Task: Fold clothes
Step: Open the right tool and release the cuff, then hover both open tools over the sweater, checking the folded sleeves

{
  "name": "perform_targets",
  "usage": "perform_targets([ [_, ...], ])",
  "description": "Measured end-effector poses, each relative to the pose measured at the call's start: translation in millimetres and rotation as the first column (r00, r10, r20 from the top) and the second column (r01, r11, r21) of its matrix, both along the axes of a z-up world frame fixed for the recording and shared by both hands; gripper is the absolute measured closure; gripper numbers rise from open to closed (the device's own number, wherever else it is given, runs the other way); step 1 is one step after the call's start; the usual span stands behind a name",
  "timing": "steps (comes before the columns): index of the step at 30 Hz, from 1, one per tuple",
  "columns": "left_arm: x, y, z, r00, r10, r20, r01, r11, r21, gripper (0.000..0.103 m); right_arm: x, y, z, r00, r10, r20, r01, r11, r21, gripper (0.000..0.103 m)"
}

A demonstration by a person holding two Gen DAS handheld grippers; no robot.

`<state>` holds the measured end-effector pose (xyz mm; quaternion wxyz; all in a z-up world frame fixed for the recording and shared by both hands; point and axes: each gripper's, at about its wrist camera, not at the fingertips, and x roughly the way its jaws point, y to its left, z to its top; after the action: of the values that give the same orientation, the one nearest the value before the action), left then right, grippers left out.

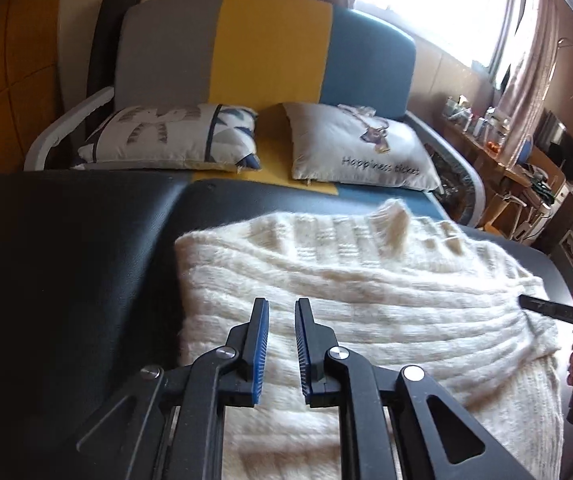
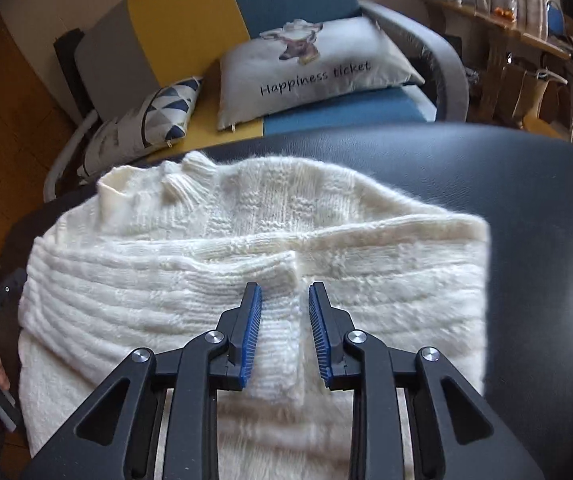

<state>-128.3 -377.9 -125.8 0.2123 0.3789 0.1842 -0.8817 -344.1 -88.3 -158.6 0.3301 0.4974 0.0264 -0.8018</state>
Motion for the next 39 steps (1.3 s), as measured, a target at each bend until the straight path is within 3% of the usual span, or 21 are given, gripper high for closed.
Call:
perform_targets([
  [3,-3,-8,-17,0.998,0.011,0.058,-0.011,1.000,-0.001,0.090,8,-8,2,0.998,0.050,-0.050,-0.048,0.998,0.046,0.086],
  [5,-2,-4,-22,0.998,0.001,0.068,0.002,0.999,-0.048,0.090,15,-14,6,0.991,0.094,-0.091,-0.086,0.992,0.088,0.096],
  [8,1,5,-24,0.997,0.005,0.080,0.004,0.993,-0.115,0.090,20,-19,20,0.980,0.123,-0.156,-0.105,0.987,0.119,0.097],
  [12,10,-2,-25,0.997,0.063,0.054,-0.058,0.995,-0.086,0.088,16,-18,39,0.971,0.100,-0.217,-0.088,0.994,0.064,0.097],
  [16,16,-5,-18,0.998,0.053,0.013,-0.053,0.998,-0.037,0.088,15,-30,10,0.979,0.116,-0.167,-0.091,0.985,0.147,0.096],
  [21,24,-7,0,0.996,0.029,-0.079,-0.030,1.000,-0.011,0.088,12,-16,6,0.990,0.034,-0.134,-0.018,0.993,0.119,0.086],
  [24,20,-11,9,0.995,0.012,-0.104,-0.013,1.000,-0.005,0.088,18,-8,28,0.972,-0.003,-0.237,0.032,0.992,0.119,0.083],
  [26,11,-10,12,0.994,-0.014,-0.105,0.013,1.000,-0.006,0.088,25,-10,43,0.965,0.028,-0.260,-0.012,0.998,0.062,0.083],
  [30,-16,-2,9,0.997,-0.070,-0.045,0.068,0.997,-0.041,0.088,43,-46,46,0.957,0.177,-0.230,-0.178,0.984,0.017,0.083],
  [34,-37,-17,-21,0.994,0.007,0.114,-0.002,0.999,-0.046,0.087,50,-80,20,0.954,0.233,-0.188,-0.217,0.971,0.104,0.083],
  [36,-31,-24,-21,0.998,0.016,0.062,-0.016,1.000,0.007,0.087,41,-80,1,0.975,0.184,-0.128,-0.170,0.979,0.110,0.083],
  [39,-26,-21,-11,1.000,-0.007,-0.004,0.007,0.999,0.044,0.087,32,-66,-2,0.987,0.137,-0.085,-0.137,0.991,0.013,0.083],
])
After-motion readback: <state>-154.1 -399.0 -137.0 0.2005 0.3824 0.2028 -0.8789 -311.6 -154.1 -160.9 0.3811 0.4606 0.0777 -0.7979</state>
